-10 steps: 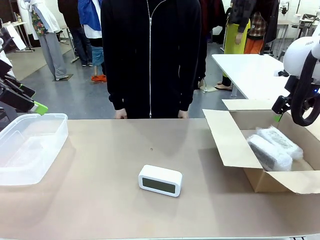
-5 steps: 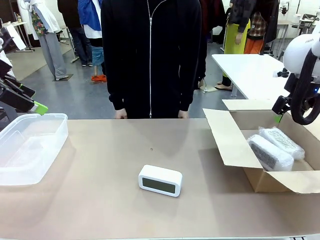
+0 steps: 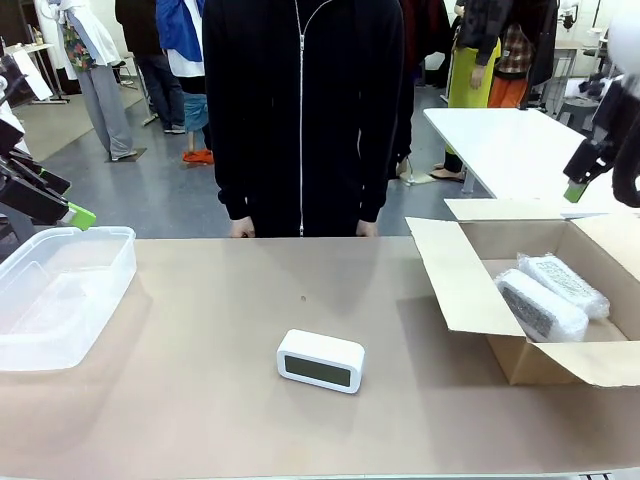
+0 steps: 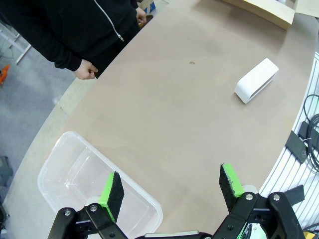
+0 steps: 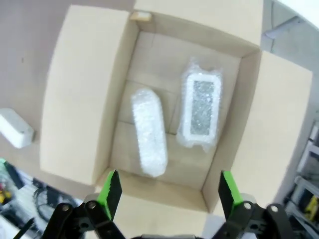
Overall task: Separate and place wrapped and unwrapped clocks.
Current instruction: If the picked Digital clock is wrapped, place it in the Package Box ; if not, place it in the Organizing box, then pick up the Digital clock indicated by the person.
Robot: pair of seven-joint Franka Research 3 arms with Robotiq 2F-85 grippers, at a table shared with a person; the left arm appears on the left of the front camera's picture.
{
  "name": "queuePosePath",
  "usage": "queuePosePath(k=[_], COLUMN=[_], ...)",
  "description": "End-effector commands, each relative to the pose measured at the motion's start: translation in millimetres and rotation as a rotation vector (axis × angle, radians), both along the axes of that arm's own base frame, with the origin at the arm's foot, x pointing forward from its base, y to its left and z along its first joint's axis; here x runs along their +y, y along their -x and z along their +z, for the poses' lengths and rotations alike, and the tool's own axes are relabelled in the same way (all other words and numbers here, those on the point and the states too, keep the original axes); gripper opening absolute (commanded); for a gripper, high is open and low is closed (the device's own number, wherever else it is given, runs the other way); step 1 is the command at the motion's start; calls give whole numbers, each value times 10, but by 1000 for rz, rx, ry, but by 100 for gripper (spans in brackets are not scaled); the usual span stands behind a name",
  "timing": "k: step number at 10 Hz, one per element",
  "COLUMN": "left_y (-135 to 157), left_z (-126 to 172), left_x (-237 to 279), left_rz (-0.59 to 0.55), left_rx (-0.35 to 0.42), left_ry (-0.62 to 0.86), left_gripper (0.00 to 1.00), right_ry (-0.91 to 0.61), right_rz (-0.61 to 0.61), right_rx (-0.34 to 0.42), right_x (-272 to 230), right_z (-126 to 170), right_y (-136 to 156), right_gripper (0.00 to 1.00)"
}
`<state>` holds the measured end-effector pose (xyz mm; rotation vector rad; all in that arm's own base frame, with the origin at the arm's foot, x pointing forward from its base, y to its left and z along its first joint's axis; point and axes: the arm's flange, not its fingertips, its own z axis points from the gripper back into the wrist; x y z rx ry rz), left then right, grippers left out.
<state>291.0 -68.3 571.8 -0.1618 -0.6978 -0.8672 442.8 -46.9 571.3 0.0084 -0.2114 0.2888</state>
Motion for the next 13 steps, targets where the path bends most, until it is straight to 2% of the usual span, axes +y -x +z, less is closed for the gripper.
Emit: queuePosePath(k=[1, 2, 3, 13], left_y=[1, 1, 1, 1], left_z=[-4, -4, -4, -4], left_x=[2, 2, 2, 2], left_rz=[-6, -6, -6, -6], left_rx=[1, 1, 1, 1], left_ry=[6, 6, 6, 6], left_gripper=[100, 100, 100, 100], right_ry=[-36, -3, -7, -7], right_rz=[-18, -89, 5, 5], right_rx=[-7, 22, -7, -7], right_x=[124, 165, 66, 66], right_z=[-57, -65, 72, 72], right_y=[128, 15, 95, 95], right_gripper=[100, 100, 100, 100])
